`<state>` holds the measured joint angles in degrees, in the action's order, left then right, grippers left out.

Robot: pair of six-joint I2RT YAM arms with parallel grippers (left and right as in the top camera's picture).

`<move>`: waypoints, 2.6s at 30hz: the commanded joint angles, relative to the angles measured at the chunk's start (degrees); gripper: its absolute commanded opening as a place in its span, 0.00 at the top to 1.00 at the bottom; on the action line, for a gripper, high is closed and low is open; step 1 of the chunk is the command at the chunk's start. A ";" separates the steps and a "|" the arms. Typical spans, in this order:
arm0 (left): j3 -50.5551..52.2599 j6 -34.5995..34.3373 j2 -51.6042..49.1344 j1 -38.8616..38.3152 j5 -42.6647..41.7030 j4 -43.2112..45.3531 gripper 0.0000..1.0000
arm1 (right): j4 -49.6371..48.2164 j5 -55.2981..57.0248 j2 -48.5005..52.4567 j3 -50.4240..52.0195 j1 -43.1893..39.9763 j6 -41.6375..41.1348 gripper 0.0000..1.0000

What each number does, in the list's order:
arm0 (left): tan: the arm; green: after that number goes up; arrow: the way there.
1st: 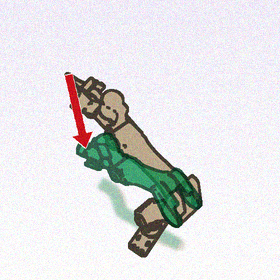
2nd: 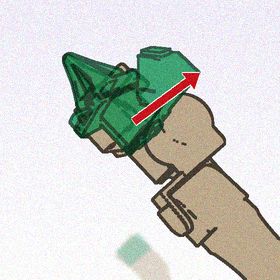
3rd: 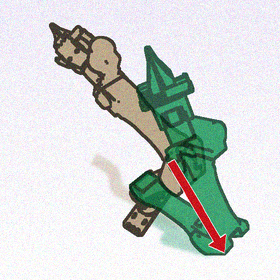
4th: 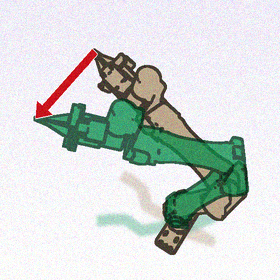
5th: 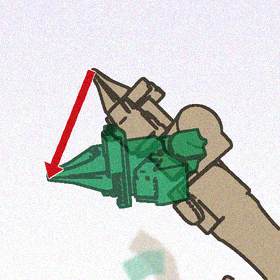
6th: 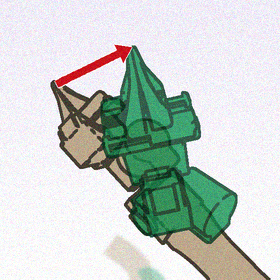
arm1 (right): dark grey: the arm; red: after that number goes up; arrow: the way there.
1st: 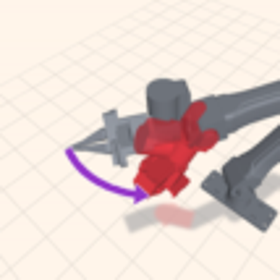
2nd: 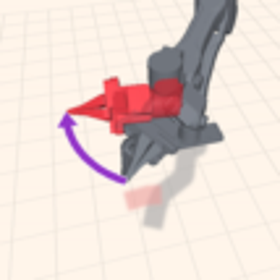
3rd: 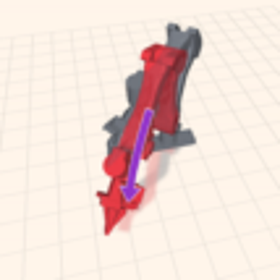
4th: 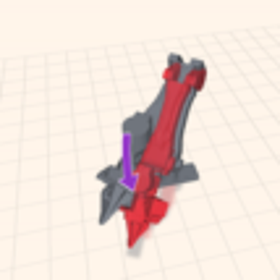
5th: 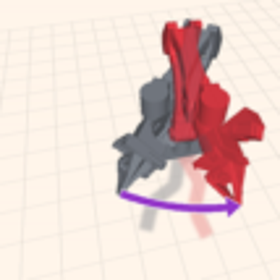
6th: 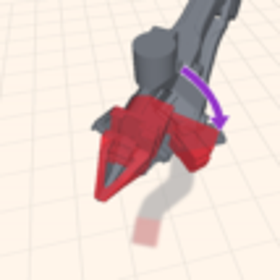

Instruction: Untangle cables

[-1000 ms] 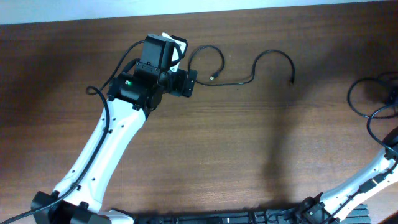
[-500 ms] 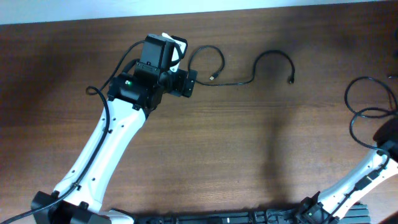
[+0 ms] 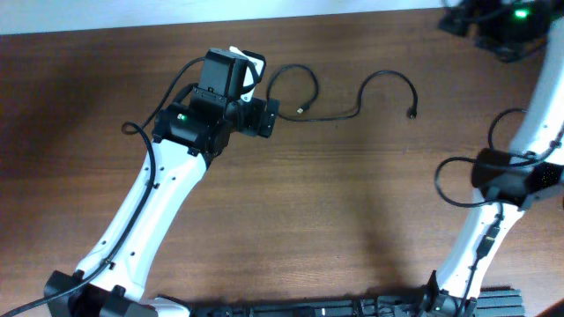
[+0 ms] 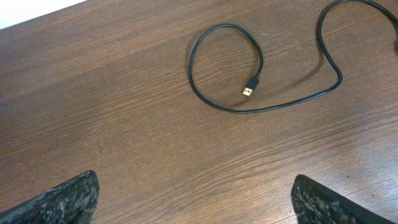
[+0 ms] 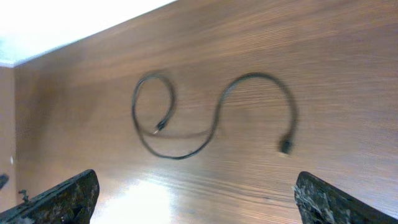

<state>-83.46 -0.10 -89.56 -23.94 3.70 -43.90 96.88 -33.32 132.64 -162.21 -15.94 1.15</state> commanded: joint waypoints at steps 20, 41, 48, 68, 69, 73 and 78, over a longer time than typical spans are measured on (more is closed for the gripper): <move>-0.24 -0.76 1.29 0.09 0.61 0.07 0.01 | -0.63 30.99 4.85 12.39 27.61 -48.33 0.01; -0.24 -0.76 1.29 0.09 0.63 0.07 0.01 | -20.76 17.03 4.85 43.30 28.52 -51.58 0.36; -0.24 -0.76 1.29 0.09 0.61 0.07 0.01 | -22.23 20.06 4.85 43.30 30.58 -51.60 0.59; -0.24 -0.76 1.29 0.07 0.61 0.07 0.01 | -23.85 22.86 4.85 43.30 32.48 -51.63 0.41; -0.24 -0.76 1.29 0.09 0.61 0.07 0.01 | -23.89 22.88 4.85 43.30 32.61 -51.76 0.39; -0.24 -0.76 1.29 0.09 0.61 0.07 0.01 | -23.87 26.67 4.85 43.34 33.31 -58.75 0.38; -0.24 -0.76 1.29 0.09 0.61 0.07 0.01 | -25.22 27.10 4.85 43.34 33.86 -61.72 0.39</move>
<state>-83.46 -0.10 -89.56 -23.94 3.70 -43.90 72.60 -8.25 137.56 -119.07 17.30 -57.54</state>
